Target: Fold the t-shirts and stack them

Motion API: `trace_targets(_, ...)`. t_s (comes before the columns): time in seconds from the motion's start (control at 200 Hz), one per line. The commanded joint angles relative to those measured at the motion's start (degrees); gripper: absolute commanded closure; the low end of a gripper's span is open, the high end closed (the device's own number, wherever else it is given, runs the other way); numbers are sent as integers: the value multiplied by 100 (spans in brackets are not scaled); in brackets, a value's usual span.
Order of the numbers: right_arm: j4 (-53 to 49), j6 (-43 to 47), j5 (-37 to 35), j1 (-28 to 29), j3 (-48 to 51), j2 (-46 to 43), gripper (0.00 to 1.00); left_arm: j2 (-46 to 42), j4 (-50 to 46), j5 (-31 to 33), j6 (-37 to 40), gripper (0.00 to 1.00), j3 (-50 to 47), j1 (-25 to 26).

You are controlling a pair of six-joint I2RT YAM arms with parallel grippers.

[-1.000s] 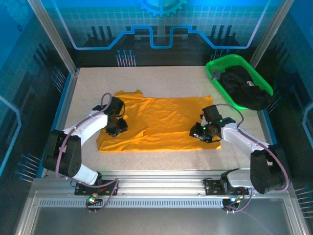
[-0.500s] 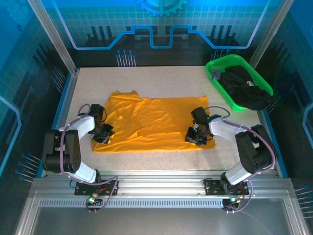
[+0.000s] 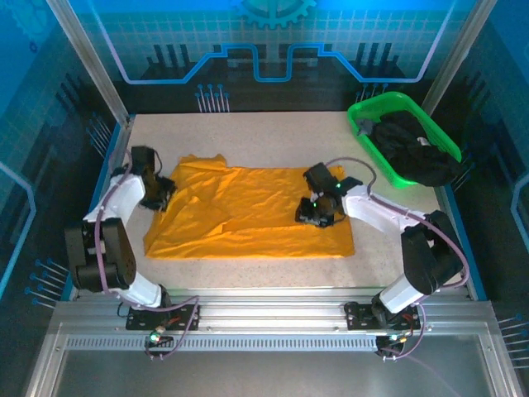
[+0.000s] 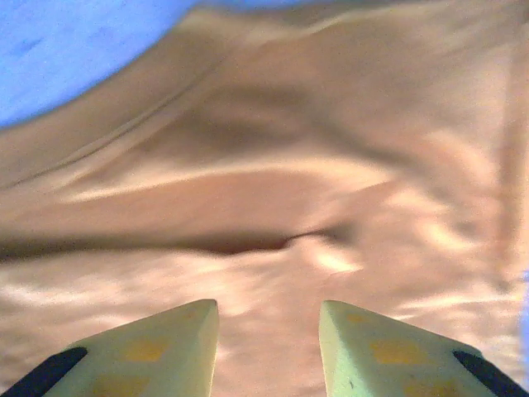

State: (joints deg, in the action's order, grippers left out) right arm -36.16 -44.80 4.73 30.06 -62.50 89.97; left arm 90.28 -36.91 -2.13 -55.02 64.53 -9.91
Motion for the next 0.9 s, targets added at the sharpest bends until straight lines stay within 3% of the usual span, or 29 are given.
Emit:
trace_targets(0.0,-63,721,97,-330,-693,377,67,794,436,-140,249,63,848,-34)
trace_targets(0.185,-422,1228,396,-662,-2059,1240,65,2495,289,-233,833,64,2702,-30)
trace_targets(0.34,-542,1152,532,-806,-2671,1666,64,3493,310,2,1642,63,3839,24)
trace_targets(0.54,-543,1004,604,-801,-2776,1822,64,4228,504,-10,2224,60,4519,84)
trace_targets(0.895,-507,959,685,-801,-2634,1917,64,4768,588,-65,2400,58,4941,262)
